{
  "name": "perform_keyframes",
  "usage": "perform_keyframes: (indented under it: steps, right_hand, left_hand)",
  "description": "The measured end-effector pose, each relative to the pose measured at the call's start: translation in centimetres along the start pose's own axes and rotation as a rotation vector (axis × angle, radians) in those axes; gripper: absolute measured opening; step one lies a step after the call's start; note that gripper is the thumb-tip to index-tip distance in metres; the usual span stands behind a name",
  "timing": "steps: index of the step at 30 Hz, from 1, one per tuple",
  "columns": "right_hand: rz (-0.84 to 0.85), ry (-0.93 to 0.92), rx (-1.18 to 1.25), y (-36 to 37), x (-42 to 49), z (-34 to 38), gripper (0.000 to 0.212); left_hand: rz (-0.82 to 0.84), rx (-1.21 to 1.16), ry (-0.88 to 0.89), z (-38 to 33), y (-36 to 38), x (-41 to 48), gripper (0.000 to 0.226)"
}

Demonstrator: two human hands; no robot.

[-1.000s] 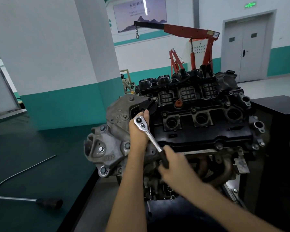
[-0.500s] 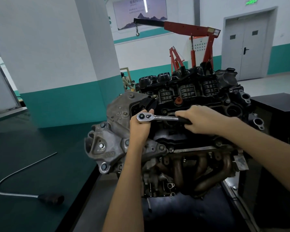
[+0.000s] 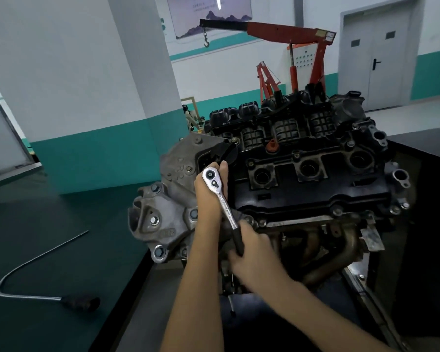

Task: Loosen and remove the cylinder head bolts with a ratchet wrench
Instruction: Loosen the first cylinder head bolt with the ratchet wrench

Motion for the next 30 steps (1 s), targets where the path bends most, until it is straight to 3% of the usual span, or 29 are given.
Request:
perform_keyframes:
  steps: [2, 5, 8, 10, 12, 16, 21, 26, 30]
  right_hand:
    - [0.091, -0.073, -0.069, -3.1, 1.0, -0.9, 0.019]
    - [0.208, -0.207, -0.343, -9.3, 4.5, -1.2, 0.024]
    - [0.258, -0.309, -0.704, -13.6, 8.0, -0.2, 0.02]
    - [0.188, -0.335, -0.766, -13.4, 8.0, -0.1, 0.019]
    - [0.097, -0.281, -0.632, -11.1, 5.6, -0.8, 0.019]
    - [0.086, -0.067, -0.049, -3.0, -0.1, -0.6, 0.025]
    - [-0.003, 0.002, 0.144, 1.9, -0.9, 0.8, 0.033]
    - [0.185, -0.169, -0.152, -6.3, 2.0, -1.3, 0.021]
    - [0.252, -0.32, -0.706, -13.4, 8.0, -0.8, 0.029]
  left_hand:
    - [-0.004, -0.024, 0.008, 0.0, -0.1, -0.1, 0.035]
    - [0.03, -0.116, 0.041, -0.3, -0.3, -0.4, 0.022]
    - [0.095, -0.145, -0.005, -0.2, -0.3, -0.4, 0.037]
    - [0.095, -0.14, -0.051, -0.2, -0.1, -0.3, 0.045]
    - [0.074, -0.129, -0.066, -0.3, 0.0, -0.2, 0.047]
    - [0.034, -0.05, -0.068, -0.6, 0.0, 0.1, 0.048]
    - [0.01, -0.017, -0.043, -0.4, 0.0, -0.1, 0.046]
    - [0.018, -0.029, -0.035, -0.1, 0.0, -0.1, 0.046]
    - [0.048, -0.163, 0.011, -0.3, -0.2, -0.4, 0.038]
Point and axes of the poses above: each hand's wrist, its own x-axis towards the middle knuckle, its own y-axis out of the palm, z = x × y, the point moved 2 cm from there along x, towards the middle knuckle
